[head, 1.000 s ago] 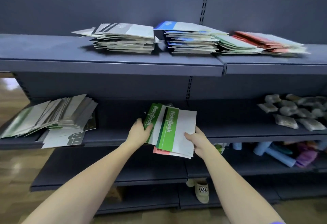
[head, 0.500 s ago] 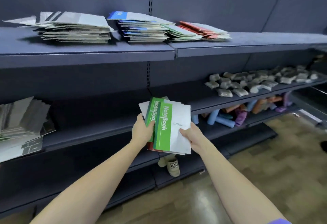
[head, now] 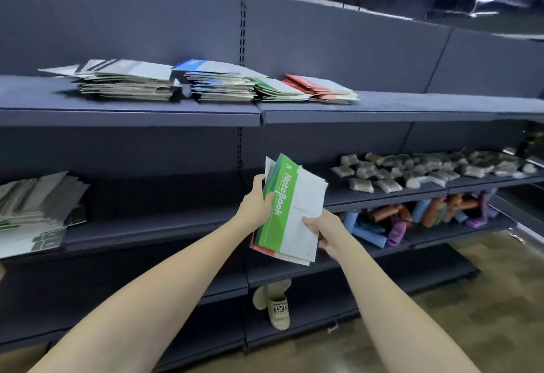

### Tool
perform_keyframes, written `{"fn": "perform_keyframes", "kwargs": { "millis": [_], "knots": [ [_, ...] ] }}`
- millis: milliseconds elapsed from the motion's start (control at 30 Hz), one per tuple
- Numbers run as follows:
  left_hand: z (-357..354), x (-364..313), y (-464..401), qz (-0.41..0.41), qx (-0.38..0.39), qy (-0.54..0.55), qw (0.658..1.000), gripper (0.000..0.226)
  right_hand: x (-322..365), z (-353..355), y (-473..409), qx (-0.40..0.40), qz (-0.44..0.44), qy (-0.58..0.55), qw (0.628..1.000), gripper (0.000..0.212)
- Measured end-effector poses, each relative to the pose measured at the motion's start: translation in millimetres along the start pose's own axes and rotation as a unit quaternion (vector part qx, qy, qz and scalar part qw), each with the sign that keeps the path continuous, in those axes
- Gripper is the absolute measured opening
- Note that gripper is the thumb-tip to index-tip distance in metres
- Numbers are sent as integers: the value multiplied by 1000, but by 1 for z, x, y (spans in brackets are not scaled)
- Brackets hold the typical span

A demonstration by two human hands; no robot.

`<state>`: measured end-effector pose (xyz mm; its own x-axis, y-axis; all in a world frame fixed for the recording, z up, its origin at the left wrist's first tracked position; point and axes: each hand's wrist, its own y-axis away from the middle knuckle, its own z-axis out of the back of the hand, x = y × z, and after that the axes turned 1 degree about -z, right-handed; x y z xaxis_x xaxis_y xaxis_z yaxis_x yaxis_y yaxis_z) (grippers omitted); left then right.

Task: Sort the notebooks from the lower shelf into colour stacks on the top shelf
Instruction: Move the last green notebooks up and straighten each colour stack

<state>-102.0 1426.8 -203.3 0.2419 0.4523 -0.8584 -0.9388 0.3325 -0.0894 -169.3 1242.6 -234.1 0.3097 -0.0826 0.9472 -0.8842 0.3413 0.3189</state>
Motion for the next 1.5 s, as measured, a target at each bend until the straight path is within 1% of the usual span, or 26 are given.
{"fn": "perform_keyframes", "kwargs": {
  "millis": [100,233,300,433,467,567,633,733,800,867,933,1000,1067,1100,1133,1167,1200,1267,1400,1433,1500],
  "knots": [
    [-9,-25,-1,-2,-41,0,999,48,25,23,2,19,35,12,999,28],
    [-19,-59,-1,-20,-107,11,994,59,48,39,-6,19,89,-46,995,30],
    [-20,-79,-2,-38,-129,20,991,61,64,43,-11,20,116,-74,990,28],
    [-6,-121,-14,-67,-155,41,985,60,98,43,-17,-22,157,-99,982,19],
    [1,-131,-19,-70,-156,52,984,60,108,42,-18,-35,167,-101,980,20],
    [26,-154,-33,-74,-169,85,979,61,138,35,-24,-79,191,-100,973,34],
    [43,-162,-41,-85,-191,83,974,62,156,26,-30,-85,204,-83,972,33],
    [69,-170,-58,-81,-233,48,968,63,182,9,-41,-73,226,-47,970,24],
    [89,-175,-72,-70,-249,19,966,62,200,-4,-50,-66,236,-9,969,21],
    [109,-179,-89,-82,-258,-2,963,59,217,-18,-59,-56,249,34,966,19],
    [129,-181,-107,-100,-266,-8,959,57,234,-29,-73,-63,263,91,958,20],
    [150,-181,-125,-109,-277,-18,954,55,249,-38,-86,-91,270,148,947,23],
    [172,-181,-144,-104,-293,-32,950,43,267,-43,-98,-133,272,189,934,28],
    [184,-181,-154,-104,-299,-40,948,33,277,-43,-105,-160,267,206,928,34],
    [195,-181,-163,-103,-306,-46,945,27,287,-43,-112,-193,255,228,920,41],
    [207,-180,-172,-99,-311,-48,944,25,295,-41,-119,-227,243,246,910,45],
    [217,-179,-181,-93,-314,-50,943,23,304,-39,-124,-255,235,260,901,44],
    [235,-175,-196,-80,-319,-64,942,22,316,-35,-139,-278,227,282,890,36],
    [255,-166,-222,-42,-313,-62,947,19,329,-47,-158,-261,225,341,874,13],
    [257,-164,-228,-33,-305,-59,950,20,331,-54,-163,-255,226,354,871,10],
    [258,-161,-239,-22,-296,-55,953,21,334,-69,-175,-244,233,385,859,11]
  ]
}}
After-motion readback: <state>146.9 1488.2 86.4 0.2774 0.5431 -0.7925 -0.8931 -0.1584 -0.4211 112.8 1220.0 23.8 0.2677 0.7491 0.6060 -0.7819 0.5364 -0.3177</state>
